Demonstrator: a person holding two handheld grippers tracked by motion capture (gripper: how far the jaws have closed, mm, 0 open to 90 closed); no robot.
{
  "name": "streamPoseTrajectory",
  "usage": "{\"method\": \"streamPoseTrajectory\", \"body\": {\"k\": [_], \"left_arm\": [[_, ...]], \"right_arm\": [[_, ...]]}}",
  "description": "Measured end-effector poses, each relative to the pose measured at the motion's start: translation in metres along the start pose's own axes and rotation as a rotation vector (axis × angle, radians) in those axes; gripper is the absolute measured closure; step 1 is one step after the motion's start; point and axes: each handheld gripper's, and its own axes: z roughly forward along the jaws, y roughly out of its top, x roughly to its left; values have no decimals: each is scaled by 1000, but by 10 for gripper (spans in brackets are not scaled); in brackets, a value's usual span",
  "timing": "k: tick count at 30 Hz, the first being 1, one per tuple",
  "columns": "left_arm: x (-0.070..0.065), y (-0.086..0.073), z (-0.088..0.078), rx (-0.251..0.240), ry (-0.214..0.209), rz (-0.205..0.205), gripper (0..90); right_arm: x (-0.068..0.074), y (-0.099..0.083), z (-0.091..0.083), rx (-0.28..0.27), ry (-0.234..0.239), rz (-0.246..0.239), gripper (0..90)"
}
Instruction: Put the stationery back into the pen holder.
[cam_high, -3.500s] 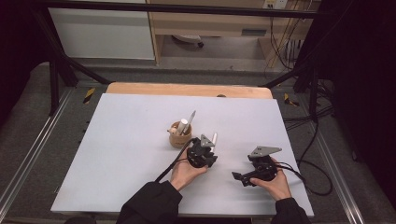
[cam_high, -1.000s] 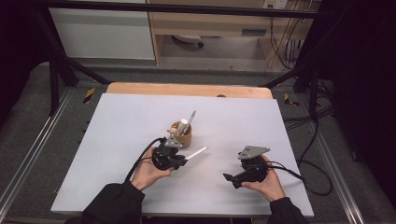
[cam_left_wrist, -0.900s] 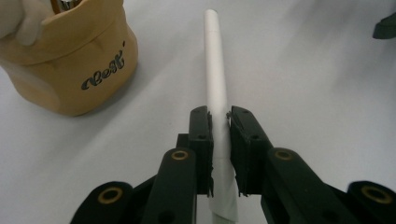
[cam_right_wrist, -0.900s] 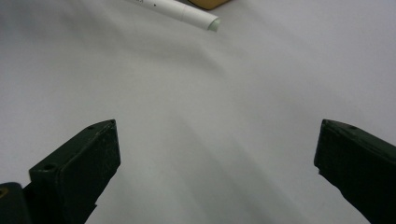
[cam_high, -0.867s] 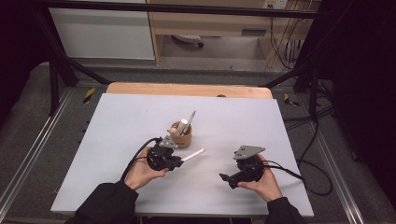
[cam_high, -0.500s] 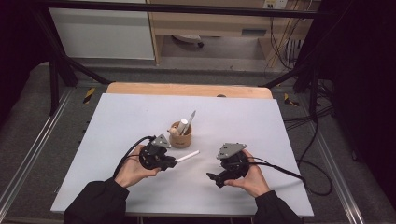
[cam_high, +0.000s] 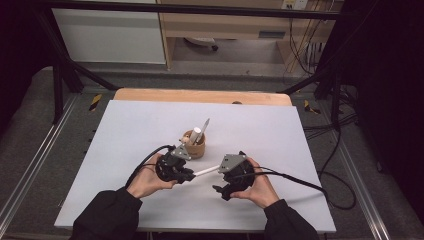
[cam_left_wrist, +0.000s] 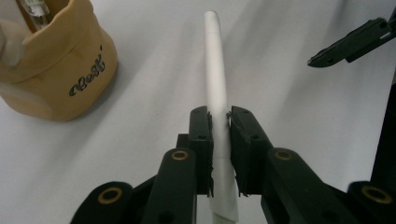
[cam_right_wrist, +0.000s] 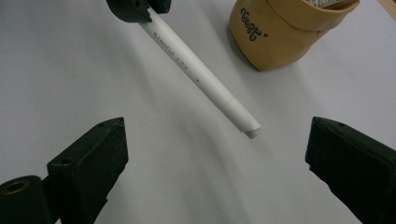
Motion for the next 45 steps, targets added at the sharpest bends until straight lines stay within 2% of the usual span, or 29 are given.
{"method": "streamPoseTrajectory", "body": {"k": [12, 18, 24, 29, 34, 40, 45], "left_arm": [[-11, 21, 12, 34, -28, 41, 790], [-19, 33, 18, 48, -37, 71, 790], [-24, 41, 22, 57, -41, 86, 790], [-28, 47, 25, 62, -47, 95, 790], [-31, 50, 28, 77, -53, 112, 789], [-31, 52, 30, 80, -59, 109, 789], [-30, 53, 31, 80, -57, 106, 790]], "right_arm": [[5, -1, 6, 11, 8, -153, 234], [6, -3, 3, -2, 2, -230, 348], [8, -6, 1, 23, 16, -310, 475], [10, -8, 0, 19, 7, -373, 552], [10, -10, 0, 9, -23, -449, 602], [11, -12, -1, -6, -20, -501, 692], [12, -13, -1, -12, -20, -521, 756]]}}
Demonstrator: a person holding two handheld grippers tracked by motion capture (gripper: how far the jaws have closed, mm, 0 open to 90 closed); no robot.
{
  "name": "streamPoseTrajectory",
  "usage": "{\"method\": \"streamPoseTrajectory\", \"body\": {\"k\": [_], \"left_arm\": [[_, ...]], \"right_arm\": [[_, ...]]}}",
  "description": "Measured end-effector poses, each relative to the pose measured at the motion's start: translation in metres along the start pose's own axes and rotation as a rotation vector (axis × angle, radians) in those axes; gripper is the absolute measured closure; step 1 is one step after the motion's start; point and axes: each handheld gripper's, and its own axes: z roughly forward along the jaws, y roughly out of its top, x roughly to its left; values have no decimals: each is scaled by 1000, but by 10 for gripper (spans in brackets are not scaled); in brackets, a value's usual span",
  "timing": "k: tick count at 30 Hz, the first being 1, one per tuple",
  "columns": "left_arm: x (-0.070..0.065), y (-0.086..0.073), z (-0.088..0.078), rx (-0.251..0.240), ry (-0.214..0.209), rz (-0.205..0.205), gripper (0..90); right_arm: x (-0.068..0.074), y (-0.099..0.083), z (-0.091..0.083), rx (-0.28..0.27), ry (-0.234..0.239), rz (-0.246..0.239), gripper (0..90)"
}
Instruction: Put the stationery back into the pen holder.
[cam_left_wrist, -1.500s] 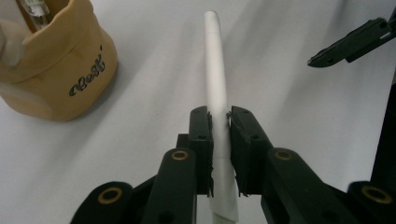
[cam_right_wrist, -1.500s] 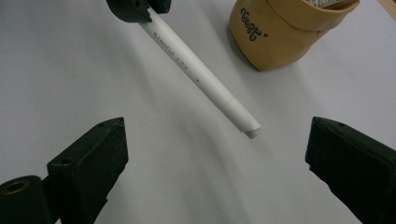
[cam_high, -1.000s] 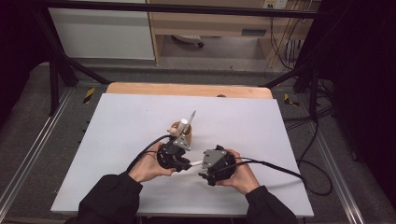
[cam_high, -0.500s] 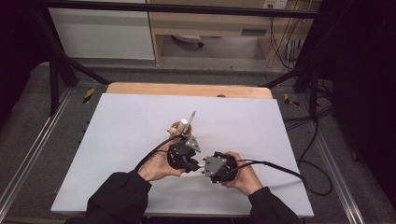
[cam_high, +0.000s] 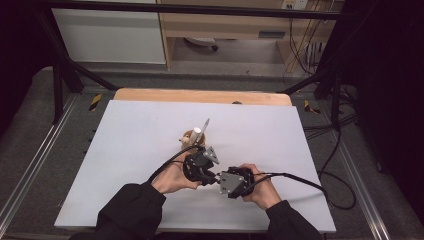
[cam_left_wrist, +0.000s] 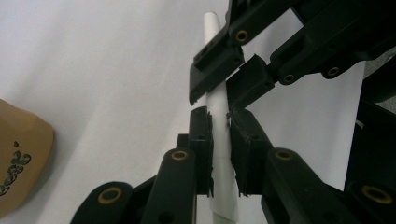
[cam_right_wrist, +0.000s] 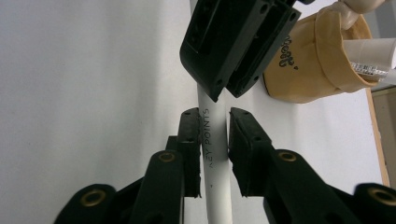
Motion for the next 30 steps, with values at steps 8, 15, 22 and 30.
{"method": "streamPoseTrajectory", "body": {"k": [8, 15, 22, 30], "left_arm": [[1, -1, -3, -26, 6, 20, 787], [3, -10, -14, -84, 41, 30, 687], [9, -33, -26, -121, 77, -4, 545], [18, -62, -28, -149, 97, -58, 457]], "right_arm": [[-1, 0, -1, -4, -7, -16, 786], [-3, -3, -3, -4, -3, 38, 787], [-10, -13, -10, 6, -26, 116, 788], [-15, -25, -15, 2, -46, 205, 788]]}}
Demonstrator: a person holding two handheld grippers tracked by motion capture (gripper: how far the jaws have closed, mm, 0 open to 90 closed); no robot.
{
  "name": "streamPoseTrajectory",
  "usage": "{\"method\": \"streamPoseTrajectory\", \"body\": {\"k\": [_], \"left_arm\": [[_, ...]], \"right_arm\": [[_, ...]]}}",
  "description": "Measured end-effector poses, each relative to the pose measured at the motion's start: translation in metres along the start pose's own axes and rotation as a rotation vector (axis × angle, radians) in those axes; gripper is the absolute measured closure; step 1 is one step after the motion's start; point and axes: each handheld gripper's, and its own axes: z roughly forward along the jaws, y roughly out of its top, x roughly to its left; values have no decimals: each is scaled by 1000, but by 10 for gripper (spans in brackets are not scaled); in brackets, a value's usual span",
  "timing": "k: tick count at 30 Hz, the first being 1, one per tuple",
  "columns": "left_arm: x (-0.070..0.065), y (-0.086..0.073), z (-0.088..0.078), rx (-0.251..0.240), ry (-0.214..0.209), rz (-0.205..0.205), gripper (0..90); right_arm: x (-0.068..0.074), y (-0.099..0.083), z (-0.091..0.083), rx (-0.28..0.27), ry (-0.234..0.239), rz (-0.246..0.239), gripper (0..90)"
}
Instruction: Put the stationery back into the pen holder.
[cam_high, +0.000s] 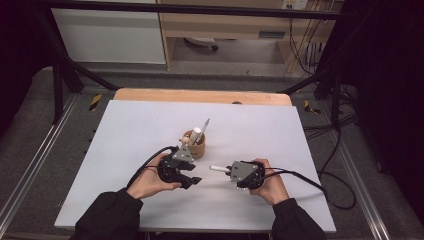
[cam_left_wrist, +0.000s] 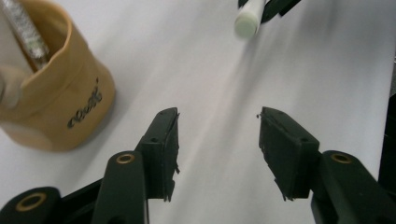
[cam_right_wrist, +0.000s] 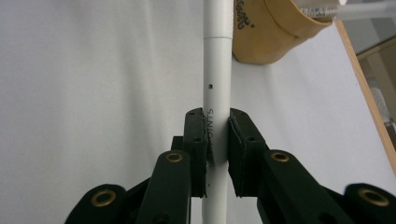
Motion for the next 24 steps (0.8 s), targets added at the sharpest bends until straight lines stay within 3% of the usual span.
{"method": "streamPoseTrajectory", "body": {"k": [9, 21, 24], "left_arm": [[4, -24, -6, -42, 58, -32, 328], [16, -64, -14, -82, 150, -119, 178], [19, -74, -18, -92, 175, -143, 148]], "right_arm": [[-4, -8, -7, -8, -12, 109, 788], [-12, -11, -15, -48, -27, 267, 788], [-14, -10, -17, -63, -32, 329, 788]]}}
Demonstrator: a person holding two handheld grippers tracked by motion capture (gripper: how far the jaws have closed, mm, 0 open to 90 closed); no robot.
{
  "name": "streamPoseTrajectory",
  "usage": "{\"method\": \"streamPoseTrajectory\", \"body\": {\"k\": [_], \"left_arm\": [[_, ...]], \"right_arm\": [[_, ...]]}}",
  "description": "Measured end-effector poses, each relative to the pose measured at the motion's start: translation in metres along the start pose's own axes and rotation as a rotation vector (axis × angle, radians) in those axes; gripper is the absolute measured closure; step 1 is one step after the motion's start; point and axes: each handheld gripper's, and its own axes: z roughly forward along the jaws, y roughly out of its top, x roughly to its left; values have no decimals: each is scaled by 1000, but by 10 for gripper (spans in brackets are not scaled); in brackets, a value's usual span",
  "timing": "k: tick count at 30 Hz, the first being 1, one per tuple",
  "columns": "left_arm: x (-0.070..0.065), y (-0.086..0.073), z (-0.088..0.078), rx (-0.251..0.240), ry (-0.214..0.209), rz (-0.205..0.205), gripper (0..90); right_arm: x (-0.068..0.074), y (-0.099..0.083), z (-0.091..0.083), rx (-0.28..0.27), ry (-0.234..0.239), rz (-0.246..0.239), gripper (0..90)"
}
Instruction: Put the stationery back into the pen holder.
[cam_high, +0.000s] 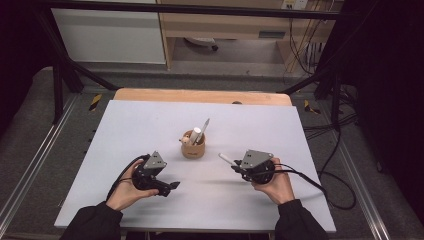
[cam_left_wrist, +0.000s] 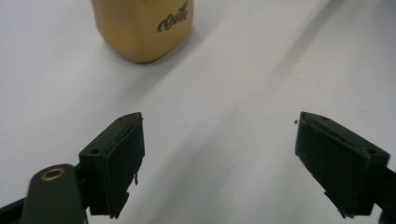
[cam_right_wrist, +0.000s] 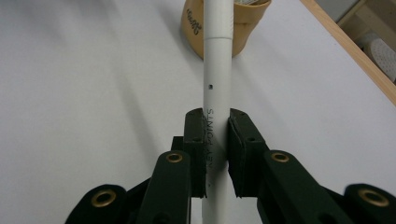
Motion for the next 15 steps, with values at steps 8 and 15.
{"method": "streamPoseTrajectory", "body": {"k": [8, 15], "left_arm": [[14, -20, -14, -38, 68, -61, 117], [23, -36, -23, -46, 100, -96, 116]], "right_arm": [[-6, 5, -6, -60, -19, 164, 789], [-11, 8, -9, -109, -20, 280, 789]]}}
